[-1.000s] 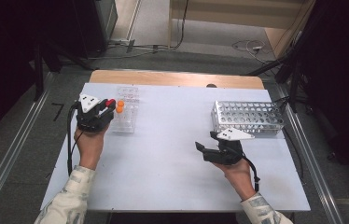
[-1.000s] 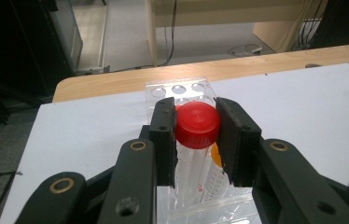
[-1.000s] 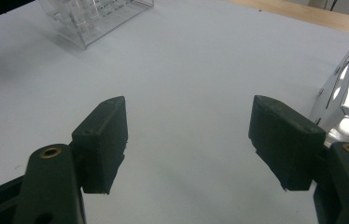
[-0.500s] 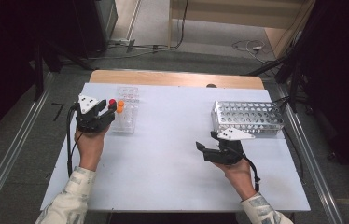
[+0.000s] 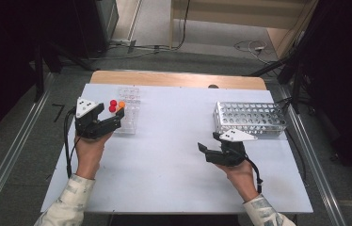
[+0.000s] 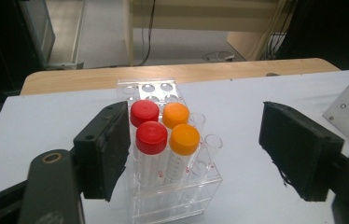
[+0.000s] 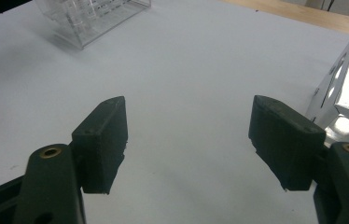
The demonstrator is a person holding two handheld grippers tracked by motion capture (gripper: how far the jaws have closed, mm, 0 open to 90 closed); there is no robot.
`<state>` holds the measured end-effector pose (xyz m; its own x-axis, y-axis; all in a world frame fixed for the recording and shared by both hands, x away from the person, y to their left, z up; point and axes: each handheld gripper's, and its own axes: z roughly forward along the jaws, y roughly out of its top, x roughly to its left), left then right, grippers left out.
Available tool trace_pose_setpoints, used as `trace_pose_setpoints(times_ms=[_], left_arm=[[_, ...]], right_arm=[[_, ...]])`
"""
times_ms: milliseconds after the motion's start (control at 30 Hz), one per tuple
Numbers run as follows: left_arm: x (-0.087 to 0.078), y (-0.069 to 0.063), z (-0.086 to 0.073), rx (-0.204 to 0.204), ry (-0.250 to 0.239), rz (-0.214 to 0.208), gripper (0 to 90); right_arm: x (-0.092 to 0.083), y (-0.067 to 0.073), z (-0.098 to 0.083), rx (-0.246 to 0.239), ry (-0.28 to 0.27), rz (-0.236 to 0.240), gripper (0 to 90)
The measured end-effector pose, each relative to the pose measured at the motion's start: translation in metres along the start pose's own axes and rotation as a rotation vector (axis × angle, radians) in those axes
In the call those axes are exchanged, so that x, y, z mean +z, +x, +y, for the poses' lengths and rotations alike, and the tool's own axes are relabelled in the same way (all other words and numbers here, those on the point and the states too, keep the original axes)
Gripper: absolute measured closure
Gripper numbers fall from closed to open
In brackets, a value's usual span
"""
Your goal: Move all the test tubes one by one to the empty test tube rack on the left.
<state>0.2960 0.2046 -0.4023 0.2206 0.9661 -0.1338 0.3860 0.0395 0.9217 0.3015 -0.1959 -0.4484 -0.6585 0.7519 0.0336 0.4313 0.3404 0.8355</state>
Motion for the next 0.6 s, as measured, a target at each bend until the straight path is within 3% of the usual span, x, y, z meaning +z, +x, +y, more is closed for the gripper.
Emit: trace_pose_setpoints(times_ms=[600], left_arm=[[-0.019, -0.015, -0.015, 0.026, 0.000, -0.014, 20.8]], right_arm=[[-0.003, -0.002, -0.001, 0.005, -0.007, -0.004, 26.3]])
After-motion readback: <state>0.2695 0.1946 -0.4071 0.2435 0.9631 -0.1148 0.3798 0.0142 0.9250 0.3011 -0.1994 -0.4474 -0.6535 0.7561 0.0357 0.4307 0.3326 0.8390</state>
